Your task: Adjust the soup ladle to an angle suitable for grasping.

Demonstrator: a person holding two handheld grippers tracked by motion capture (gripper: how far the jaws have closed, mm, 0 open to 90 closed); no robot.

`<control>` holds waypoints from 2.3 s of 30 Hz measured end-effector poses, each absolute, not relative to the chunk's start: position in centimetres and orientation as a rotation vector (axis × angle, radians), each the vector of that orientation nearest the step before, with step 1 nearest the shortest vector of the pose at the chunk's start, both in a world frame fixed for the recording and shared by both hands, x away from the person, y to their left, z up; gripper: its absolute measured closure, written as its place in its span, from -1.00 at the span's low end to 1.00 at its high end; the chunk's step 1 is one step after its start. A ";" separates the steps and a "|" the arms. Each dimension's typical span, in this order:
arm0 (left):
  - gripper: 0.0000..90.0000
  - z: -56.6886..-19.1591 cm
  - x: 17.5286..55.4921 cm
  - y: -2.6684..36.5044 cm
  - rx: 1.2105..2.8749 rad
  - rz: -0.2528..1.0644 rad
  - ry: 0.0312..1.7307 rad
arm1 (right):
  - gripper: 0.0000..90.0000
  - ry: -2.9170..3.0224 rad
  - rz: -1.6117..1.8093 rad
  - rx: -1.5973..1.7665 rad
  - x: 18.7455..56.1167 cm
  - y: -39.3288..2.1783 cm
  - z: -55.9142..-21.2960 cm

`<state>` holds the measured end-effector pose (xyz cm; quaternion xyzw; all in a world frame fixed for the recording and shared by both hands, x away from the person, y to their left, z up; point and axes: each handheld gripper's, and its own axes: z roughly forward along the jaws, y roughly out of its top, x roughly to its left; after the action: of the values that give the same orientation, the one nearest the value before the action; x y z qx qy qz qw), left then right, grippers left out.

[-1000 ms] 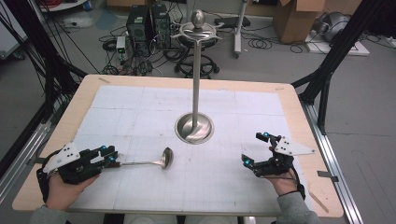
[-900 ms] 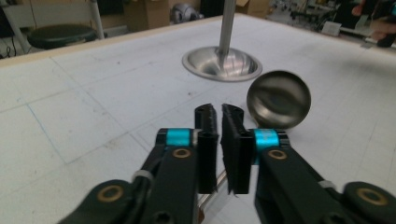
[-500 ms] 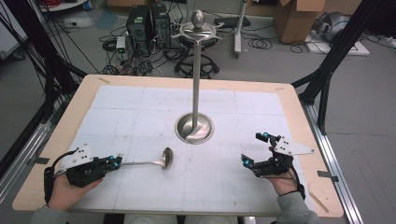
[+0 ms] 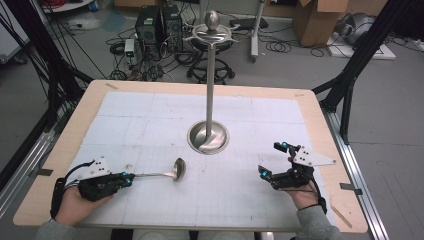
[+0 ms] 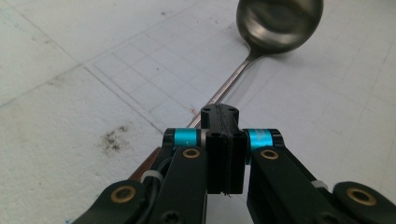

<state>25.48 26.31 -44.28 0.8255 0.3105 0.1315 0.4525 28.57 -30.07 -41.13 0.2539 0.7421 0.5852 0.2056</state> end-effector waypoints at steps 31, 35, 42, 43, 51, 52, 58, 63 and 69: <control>0.99 -45.1 28.5 25.8 2.024 0.366 0.957 | -0.97 2.087 1.593 0.701 28.7 -29.8 -41.3; 0.99 -45.3 29.4 25.5 2.004 0.337 1.000 | -0.97 2.095 1.593 0.709 28.7 -29.7 -41.3; 0.99 -45.3 30.4 24.9 1.986 0.332 1.027 | -0.97 2.097 1.587 0.700 28.7 -29.7 -41.3; 0.99 -45.3 30.6 24.8 1.984 0.331 1.027 | -0.97 2.101 1.589 0.704 28.7 -29.6 -41.3; 0.99 -45.3 31.6 23.9 1.997 0.354 1.020 | -0.97 2.104 1.583 0.693 28.8 -29.6 -41.3; 0.99 -45.3 31.8 23.8 1.995 0.354 1.021 | -0.97 2.104 1.584 0.695 28.8 -29.6 -41.3; 0.99 -45.3 32.4 23.3 1.991 0.360 1.029 | -0.97 2.102 1.583 0.695 28.8 -29.6 -41.3; 0.99 -45.2 33.1 22.0 1.998 0.390 1.031 | -0.97 2.102 1.580 0.696 28.8 -29.6 -41.3; 0.99 -45.1 33.0 21.5 2.016 0.427 1.015 | -0.97 2.104 1.582 0.692 28.8 -29.6 -41.3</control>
<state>33.02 21.50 -45.13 0.8005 0.4031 0.1696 0.4099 28.82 -29.59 -41.29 0.2486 0.7561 0.5685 0.2080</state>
